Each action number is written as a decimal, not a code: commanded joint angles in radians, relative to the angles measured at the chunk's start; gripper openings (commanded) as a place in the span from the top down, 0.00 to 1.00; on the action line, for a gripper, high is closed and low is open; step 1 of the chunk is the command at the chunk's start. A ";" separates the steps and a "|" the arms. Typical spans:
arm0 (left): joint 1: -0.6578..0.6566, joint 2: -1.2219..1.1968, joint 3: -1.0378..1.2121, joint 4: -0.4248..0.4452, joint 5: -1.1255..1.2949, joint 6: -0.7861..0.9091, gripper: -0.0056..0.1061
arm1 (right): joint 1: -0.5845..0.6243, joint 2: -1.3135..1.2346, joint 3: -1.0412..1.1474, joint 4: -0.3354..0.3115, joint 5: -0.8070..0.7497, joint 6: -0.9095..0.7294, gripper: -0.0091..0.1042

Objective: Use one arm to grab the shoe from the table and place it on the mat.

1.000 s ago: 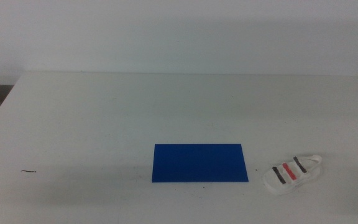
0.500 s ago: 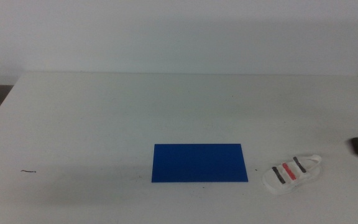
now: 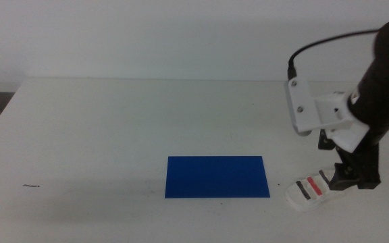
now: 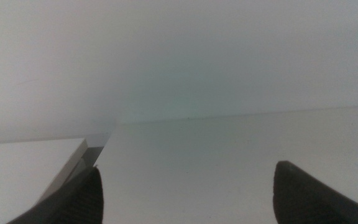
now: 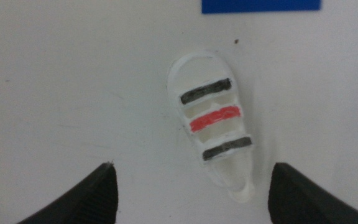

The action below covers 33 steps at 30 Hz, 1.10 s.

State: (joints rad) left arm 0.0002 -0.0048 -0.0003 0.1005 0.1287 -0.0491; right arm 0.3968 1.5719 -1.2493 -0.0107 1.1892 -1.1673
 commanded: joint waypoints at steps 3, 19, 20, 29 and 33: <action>0.000 0.005 0.000 -0.004 -0.013 -0.001 0.11 | -0.028 0.071 -0.009 -0.015 -0.031 -0.014 0.39; 0.000 0.005 0.000 -0.004 -0.013 -0.001 0.11 | -0.057 0.259 -0.009 -0.076 -0.143 -0.220 0.39; 0.000 0.005 0.000 -0.004 -0.013 -0.001 0.11 | -0.059 0.275 -0.009 -0.076 -0.143 -0.215 0.39; 0.000 0.005 0.000 -0.004 -0.013 -0.001 0.11 | -0.073 0.345 -0.009 -0.080 -0.143 -0.160 0.63; 0.000 0.005 0.000 -0.004 -0.013 -0.001 0.11 | -0.039 0.302 -0.020 -0.131 -0.135 -0.019 0.90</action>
State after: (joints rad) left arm 0.0002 -0.0048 -0.0003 0.1005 0.1287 -0.0491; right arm 0.3436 1.9054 -1.2531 -0.1212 1.0491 -1.2425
